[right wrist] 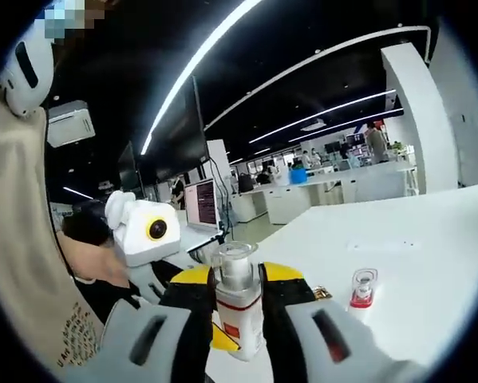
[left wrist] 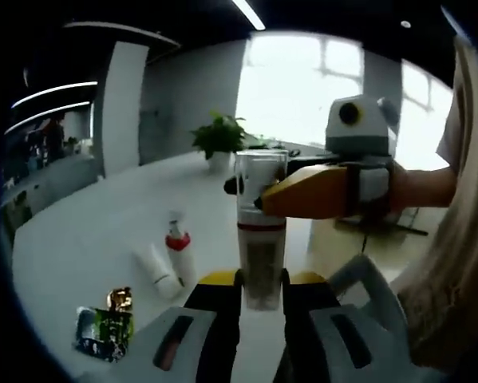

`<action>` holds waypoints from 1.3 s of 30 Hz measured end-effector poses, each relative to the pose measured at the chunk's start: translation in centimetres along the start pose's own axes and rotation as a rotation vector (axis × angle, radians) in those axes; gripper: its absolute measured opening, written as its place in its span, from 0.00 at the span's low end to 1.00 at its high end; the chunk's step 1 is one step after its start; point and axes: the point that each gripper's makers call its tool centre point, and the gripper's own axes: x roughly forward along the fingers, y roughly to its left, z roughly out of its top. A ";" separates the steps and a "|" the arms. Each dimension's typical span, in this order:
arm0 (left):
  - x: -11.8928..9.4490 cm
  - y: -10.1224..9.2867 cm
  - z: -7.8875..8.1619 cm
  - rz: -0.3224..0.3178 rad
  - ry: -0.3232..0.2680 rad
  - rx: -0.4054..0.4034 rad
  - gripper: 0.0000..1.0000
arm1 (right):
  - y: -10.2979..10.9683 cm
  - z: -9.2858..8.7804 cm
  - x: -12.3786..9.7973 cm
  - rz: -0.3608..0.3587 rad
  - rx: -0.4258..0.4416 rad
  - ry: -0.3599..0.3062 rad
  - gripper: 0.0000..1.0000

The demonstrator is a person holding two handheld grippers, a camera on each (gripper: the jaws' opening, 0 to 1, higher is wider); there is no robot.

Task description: Arrange the skincare products in the storage area until every visible bottle or jar stands upright without overlapping.

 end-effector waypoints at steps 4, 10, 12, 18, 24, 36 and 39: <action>0.5 0.1 -0.3 -0.027 0.012 0.019 0.16 | -0.4 -0.2 -0.2 -0.034 0.003 0.008 0.22; 1.6 0.6 -1.3 -0.060 0.059 0.057 0.17 | -1.6 -1.5 -0.3 -0.117 -0.022 0.056 0.21; 2.4 1.0 -1.6 -0.072 0.074 0.079 0.17 | -2.0 -2.0 -0.2 -0.153 -0.046 0.076 0.21; 4.4 1.8 -3.0 -0.091 0.114 0.112 0.17 | -3.6 -3.7 0.0 -0.232 -0.109 0.149 0.21; 6.0 2.6 -4.7 -0.097 0.153 0.126 0.17 | -4.8 -5.9 0.2 -0.270 -0.147 0.217 0.21; 9.1 4.1 -9.3 -0.099 0.233 0.177 0.17 | -7.4 -11.1 0.1 -0.336 -0.136 0.329 0.21; 9.8 4.4 -10.4 -0.102 0.248 0.175 0.17 | -7.9 -12.4 0.1 -0.346 -0.144 0.365 0.21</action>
